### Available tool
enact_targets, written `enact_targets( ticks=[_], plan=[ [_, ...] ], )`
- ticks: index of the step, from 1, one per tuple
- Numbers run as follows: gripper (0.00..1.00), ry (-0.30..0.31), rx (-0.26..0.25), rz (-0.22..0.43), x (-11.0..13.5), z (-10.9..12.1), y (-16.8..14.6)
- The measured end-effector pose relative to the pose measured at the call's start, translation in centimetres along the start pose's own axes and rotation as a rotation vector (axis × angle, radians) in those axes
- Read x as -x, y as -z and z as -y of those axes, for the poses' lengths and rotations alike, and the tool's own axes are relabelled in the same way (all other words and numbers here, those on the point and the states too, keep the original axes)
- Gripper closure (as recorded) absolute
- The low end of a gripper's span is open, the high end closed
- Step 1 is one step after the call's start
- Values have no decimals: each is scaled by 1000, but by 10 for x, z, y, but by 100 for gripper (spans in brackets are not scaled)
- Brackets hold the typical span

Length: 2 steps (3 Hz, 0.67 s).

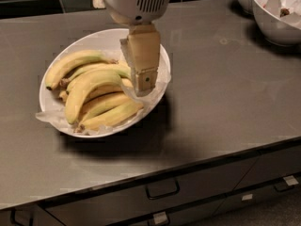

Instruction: Pick banana from white bowl

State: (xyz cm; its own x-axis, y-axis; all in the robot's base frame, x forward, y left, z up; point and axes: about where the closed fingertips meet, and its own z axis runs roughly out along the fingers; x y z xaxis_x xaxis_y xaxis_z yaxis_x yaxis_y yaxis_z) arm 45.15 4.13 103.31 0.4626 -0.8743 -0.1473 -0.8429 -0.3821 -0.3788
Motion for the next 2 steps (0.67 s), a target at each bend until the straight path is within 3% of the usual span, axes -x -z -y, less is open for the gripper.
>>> enact_targets(
  ticks=[2],
  plan=[
    [0, 96, 24, 45, 43, 7, -17]
  ],
)
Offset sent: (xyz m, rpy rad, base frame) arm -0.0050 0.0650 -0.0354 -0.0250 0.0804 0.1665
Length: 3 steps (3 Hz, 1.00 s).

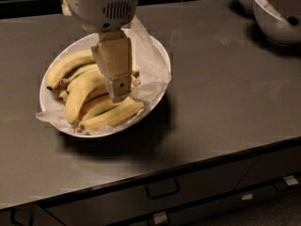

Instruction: Pick banana from white bowl

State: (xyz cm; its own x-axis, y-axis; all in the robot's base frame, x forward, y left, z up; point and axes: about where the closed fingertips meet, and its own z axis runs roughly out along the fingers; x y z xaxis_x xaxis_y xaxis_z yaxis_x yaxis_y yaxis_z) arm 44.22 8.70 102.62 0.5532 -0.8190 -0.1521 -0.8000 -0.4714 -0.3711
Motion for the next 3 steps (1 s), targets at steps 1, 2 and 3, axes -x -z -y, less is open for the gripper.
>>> enact_targets(
  ticks=[1, 2, 3],
  plan=[
    [0, 4, 2, 32, 1, 8, -17],
    [0, 4, -13, 37, -2, 19, -28],
    [0, 7, 1, 46, -7, 27, -41]
  ],
)
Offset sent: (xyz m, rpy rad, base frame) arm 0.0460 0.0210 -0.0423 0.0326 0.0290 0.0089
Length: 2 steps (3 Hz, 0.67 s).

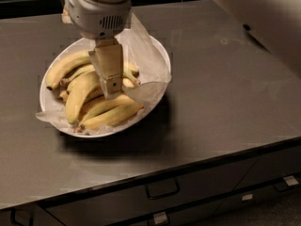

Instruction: Pick banana from white bowl

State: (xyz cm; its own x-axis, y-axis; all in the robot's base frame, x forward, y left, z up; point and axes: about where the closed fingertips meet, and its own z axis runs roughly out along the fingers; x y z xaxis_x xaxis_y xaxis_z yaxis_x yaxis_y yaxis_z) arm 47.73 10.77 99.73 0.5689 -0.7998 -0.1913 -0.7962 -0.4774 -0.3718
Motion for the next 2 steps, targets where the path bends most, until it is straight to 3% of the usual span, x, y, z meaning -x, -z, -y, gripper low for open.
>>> enact_targets(
  ticks=[1, 2],
  plan=[
    [0, 6, 45, 14, -3, 3, -24],
    [0, 5, 45, 14, -3, 3, -24]
  ],
)
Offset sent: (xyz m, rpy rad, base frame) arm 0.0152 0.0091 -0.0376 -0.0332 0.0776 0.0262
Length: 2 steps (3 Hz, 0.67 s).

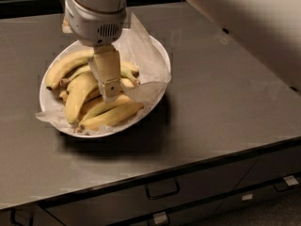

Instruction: Pick banana from white bowl

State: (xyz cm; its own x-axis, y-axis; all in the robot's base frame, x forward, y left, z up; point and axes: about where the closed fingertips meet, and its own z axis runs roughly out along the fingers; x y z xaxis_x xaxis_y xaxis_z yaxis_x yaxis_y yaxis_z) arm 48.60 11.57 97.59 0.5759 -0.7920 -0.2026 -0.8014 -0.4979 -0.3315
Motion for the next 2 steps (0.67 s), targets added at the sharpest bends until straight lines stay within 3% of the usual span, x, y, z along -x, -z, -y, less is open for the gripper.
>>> enact_targets(
  ticks=[2],
  plan=[
    [0, -87, 51, 45, -22, -16, -26]
  ],
)
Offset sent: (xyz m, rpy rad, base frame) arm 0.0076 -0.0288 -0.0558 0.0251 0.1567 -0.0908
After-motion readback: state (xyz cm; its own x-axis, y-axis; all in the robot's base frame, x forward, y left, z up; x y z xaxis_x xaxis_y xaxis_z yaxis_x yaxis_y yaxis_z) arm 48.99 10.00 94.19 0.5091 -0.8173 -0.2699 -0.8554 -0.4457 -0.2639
